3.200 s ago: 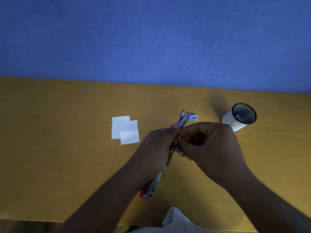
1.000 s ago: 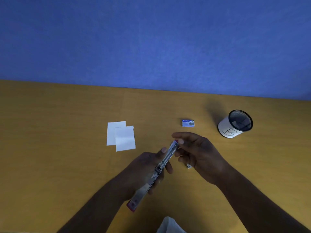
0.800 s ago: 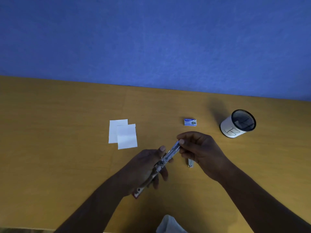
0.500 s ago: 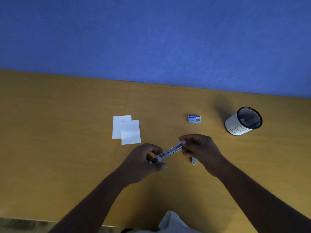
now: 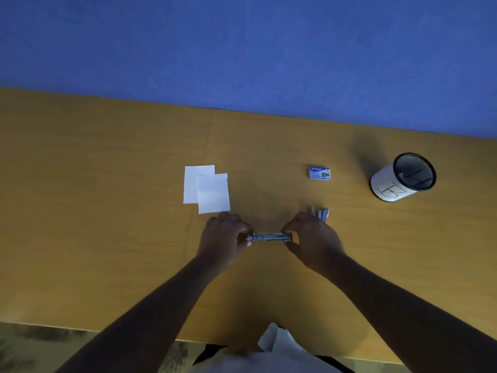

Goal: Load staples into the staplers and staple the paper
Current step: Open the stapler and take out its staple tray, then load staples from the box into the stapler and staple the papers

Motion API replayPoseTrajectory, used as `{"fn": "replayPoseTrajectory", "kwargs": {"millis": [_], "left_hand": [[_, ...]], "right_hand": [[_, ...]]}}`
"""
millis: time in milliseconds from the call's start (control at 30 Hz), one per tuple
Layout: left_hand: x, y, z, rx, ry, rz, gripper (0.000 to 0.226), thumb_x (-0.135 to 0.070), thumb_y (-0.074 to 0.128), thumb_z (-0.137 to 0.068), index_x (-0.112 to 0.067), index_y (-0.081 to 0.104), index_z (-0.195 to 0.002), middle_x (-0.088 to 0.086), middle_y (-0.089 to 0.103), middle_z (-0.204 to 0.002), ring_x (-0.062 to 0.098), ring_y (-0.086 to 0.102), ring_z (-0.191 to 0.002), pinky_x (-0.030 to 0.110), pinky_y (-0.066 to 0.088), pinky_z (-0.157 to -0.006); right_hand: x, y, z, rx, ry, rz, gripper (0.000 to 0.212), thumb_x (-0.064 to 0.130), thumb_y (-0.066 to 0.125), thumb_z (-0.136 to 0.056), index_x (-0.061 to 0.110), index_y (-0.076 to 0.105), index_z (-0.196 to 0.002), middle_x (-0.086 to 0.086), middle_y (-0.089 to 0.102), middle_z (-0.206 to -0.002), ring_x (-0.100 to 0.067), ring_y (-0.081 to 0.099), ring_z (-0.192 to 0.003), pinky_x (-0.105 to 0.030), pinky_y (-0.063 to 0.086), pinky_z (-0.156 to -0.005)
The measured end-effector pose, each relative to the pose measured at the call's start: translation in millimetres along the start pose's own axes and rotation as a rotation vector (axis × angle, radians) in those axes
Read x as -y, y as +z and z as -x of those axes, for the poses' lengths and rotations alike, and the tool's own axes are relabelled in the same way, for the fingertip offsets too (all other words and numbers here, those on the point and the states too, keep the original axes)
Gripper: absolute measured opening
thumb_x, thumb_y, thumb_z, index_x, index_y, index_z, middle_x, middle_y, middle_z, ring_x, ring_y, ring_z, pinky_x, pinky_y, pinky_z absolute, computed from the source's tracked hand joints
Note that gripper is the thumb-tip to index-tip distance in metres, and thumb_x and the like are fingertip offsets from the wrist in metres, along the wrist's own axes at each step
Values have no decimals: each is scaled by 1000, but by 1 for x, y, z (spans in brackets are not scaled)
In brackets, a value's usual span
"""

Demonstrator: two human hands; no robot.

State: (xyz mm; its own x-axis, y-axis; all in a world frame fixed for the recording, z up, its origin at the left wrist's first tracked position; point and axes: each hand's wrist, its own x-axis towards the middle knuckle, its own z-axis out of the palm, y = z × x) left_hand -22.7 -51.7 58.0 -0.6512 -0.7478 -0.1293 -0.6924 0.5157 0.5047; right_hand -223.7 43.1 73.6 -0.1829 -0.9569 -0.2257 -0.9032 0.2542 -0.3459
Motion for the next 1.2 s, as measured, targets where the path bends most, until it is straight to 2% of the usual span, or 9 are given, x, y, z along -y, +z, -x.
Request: {"fn": "replayPoseTrajectory", "kwargs": {"millis": [133, 300, 433, 567, 700, 833, 967, 1100, 1200], "left_hand": [[-1, 8, -1, 4, -23, -21, 19, -25, 77, -81, -24, 76, -100, -9, 68, -99, 15, 54, -102, 26, 31, -82], [0, 11, -1, -3, -63, -26, 22, -28, 75, -83, -25, 75, -105, -8, 68, -105, 16, 54, -108, 31, 38, -90], [1, 10, 2, 8, -80, -6, 35, -27, 79, -78, -25, 71, -112, -7, 66, -112, 18, 53, -115, 36, 41, -98], [3, 9, 10, -28, -88, 33, 47, -23, 83, -73, -21, 68, -117, -3, 64, -115, 19, 55, -115, 35, 41, -99], [5, 6, 20, -53, -113, 60, 47, -28, 86, -70, -22, 69, -114, -6, 63, -106, 16, 57, -104, 34, 45, -94], [6, 5, 29, -77, -125, 92, 47, -28, 87, -69, -21, 70, -112, -7, 63, -110, 15, 56, -109, 31, 44, -92], [8, 3, 33, -95, -132, 119, 55, -29, 89, -65, -21, 69, -115, -7, 61, -112, 16, 55, -111, 27, 42, -91], [6, -3, 33, -87, -156, 144, 66, -35, 90, -65, -21, 64, -124, -4, 62, -121, 18, 53, -118, 37, 49, -97], [2, -8, 31, -140, -169, 182, 62, -30, 90, -66, -19, 66, -123, 0, 61, -123, 21, 56, -116, 39, 51, -95]], "right_hand": [[4, 9, -6, 17, 11, 86, 32, 24, 77, -78, 30, 72, -110, 8, 68, -107, -16, 64, -100, -34, 58, -75], [6, 10, -11, 32, -8, 154, 26, 29, 75, -80, 30, 73, -106, 8, 68, -102, -15, 63, -98, -33, 57, -71], [-1, -7, -25, 24, 64, 32, 29, 36, 78, -78, 31, 71, -106, 10, 68, -107, -12, 64, -96, -31, 56, -73], [-20, -39, -59, -27, 192, -144, 33, 42, 78, -78, 28, 71, -107, 10, 69, -106, -12, 65, -93, -36, 57, -80], [-46, -56, -87, -139, 268, -116, 34, 26, 75, -81, 21, 70, -114, -2, 67, -115, -23, 65, -101, -38, 57, -81], [-71, -56, -102, -133, 323, 32, 49, 12, 71, -78, 23, 64, -126, -7, 60, -125, -31, 60, -109, -39, 55, -80], [-82, -47, -109, -123, 327, 100, 52, 14, 73, -80, 25, 62, -130, -6, 60, -126, -29, 60, -109, -34, 51, -75], [-84, -45, -113, -142, 327, 117, 43, 16, 72, -82, 24, 67, -124, -7, 64, -120, -30, 61, -106, -35, 52, -75], [-82, -47, -112, -174, 287, 105, 38, 20, 74, -81, 23, 69, -119, -7, 67, -111, -28, 63, -97, -30, 46, -66]]}}
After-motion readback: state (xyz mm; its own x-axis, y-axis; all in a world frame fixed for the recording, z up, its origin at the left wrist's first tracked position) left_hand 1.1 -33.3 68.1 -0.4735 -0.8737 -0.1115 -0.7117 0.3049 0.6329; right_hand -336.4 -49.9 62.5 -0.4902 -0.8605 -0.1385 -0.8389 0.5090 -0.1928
